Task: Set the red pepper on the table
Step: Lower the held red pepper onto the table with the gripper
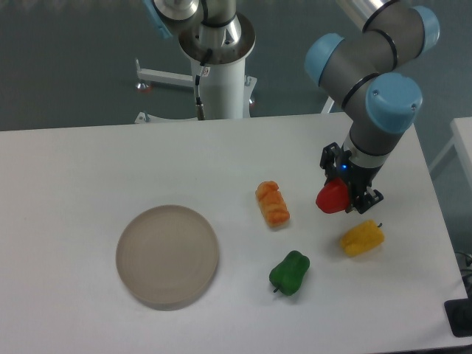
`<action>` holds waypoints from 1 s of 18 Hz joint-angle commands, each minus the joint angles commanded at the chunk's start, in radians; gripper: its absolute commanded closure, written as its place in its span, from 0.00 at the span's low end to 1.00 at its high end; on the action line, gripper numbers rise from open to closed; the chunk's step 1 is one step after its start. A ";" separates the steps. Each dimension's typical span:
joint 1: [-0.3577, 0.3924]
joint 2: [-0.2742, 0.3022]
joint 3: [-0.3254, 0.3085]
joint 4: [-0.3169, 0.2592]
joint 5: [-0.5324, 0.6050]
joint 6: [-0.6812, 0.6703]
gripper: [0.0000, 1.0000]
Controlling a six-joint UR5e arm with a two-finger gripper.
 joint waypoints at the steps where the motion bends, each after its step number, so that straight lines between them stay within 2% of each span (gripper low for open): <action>1: 0.000 0.000 0.000 0.000 0.000 0.000 0.82; 6: 0.026 0.006 -0.008 -0.018 0.000 0.002 0.82; 9: 0.060 0.023 -0.057 -0.017 0.017 0.041 0.82; 11: 0.113 0.063 -0.138 -0.009 0.017 0.124 0.82; 13: 0.153 0.100 -0.219 0.006 0.014 0.143 0.84; 15: 0.188 0.126 -0.309 0.078 0.015 0.222 0.85; 18: 0.193 0.130 -0.402 0.165 0.012 0.239 0.84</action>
